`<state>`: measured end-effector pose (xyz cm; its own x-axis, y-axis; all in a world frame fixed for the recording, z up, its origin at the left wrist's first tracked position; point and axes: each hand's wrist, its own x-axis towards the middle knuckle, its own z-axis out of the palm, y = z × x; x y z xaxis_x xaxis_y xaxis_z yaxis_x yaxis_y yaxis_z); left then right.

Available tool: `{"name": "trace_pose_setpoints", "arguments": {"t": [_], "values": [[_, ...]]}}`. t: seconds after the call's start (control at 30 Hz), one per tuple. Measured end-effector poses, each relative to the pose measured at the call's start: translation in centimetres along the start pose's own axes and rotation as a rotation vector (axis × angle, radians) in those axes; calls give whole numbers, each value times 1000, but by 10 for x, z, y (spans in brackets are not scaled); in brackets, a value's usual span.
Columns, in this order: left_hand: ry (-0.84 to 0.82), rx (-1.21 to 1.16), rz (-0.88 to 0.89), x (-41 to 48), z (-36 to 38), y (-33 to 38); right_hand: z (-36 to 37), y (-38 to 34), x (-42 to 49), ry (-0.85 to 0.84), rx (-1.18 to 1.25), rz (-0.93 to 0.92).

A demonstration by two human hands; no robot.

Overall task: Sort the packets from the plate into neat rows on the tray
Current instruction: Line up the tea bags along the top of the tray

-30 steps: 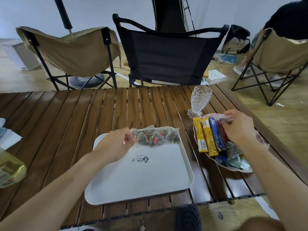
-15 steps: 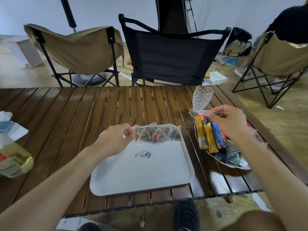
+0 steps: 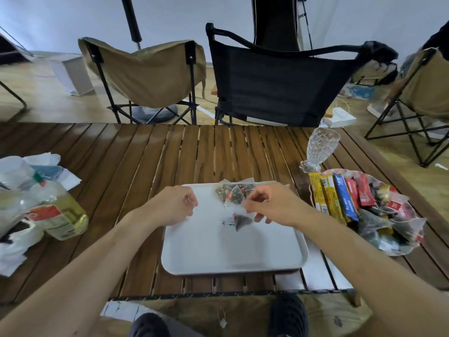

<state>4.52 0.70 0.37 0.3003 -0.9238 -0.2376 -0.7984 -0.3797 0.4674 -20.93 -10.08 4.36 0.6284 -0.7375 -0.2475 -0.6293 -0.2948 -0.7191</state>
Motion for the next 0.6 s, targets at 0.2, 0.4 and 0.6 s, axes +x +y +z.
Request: {"name": "trace_pose_setpoints", "arguments": {"t": [0.2, 0.4, 0.6], "values": [[-294, 65, 4, -12, -5, 7, -3, 0, 7, 44, -50, 0], [-287, 164, 7, -11, 14, 25, -21, 25, 5, 38, -171, 59], [-192, 280, 82, -7, 27, 42, -28, 38, 8, 30, -175, 92]]}}
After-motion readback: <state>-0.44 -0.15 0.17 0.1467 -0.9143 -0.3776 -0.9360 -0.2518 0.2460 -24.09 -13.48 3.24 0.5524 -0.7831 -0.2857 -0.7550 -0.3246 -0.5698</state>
